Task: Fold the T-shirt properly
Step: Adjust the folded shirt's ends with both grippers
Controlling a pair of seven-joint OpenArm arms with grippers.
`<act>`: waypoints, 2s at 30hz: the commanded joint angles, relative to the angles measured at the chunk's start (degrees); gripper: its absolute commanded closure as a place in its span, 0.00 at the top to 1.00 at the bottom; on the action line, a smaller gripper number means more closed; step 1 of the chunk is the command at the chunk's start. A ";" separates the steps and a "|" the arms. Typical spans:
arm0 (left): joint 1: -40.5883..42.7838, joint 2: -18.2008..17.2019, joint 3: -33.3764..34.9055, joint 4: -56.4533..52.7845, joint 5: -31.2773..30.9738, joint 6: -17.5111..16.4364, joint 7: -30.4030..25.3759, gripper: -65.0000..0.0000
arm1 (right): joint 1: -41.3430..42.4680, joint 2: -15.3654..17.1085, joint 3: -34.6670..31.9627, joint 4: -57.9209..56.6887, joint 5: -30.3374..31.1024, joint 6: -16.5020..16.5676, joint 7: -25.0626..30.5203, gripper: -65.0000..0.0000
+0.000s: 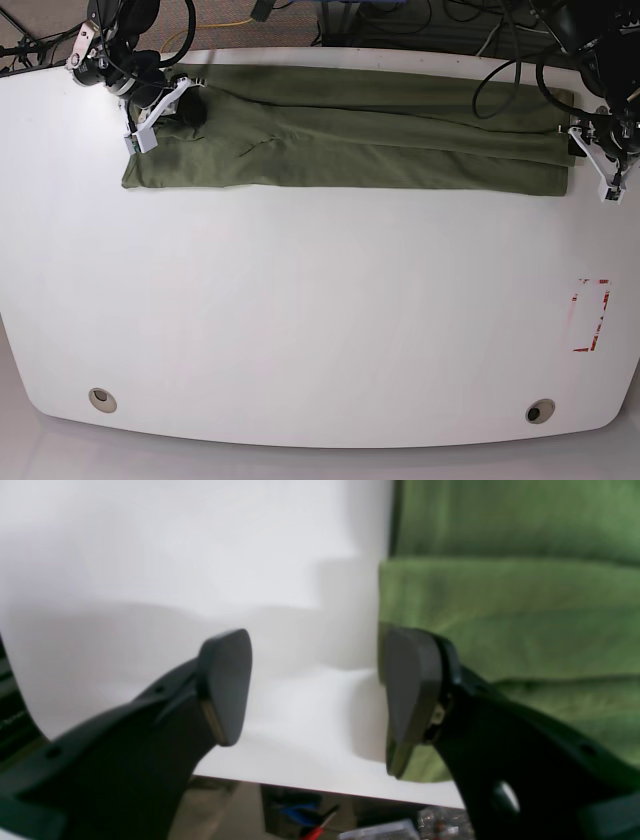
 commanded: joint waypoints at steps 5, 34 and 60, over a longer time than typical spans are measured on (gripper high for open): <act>5.53 -5.63 0.19 3.03 -18.13 -0.06 -0.77 0.60 | -0.48 0.50 0.07 0.18 -2.19 -0.10 -1.56 0.04; 7.99 -8.18 -0.16 -3.57 -29.29 -0.06 -3.58 0.60 | -0.56 0.41 0.07 0.18 -2.19 -0.10 -1.56 0.04; 8.26 -6.51 4.50 -10.25 -26.48 -0.06 -8.15 0.60 | -0.65 0.32 0.07 0.18 -2.19 -0.10 -1.56 0.04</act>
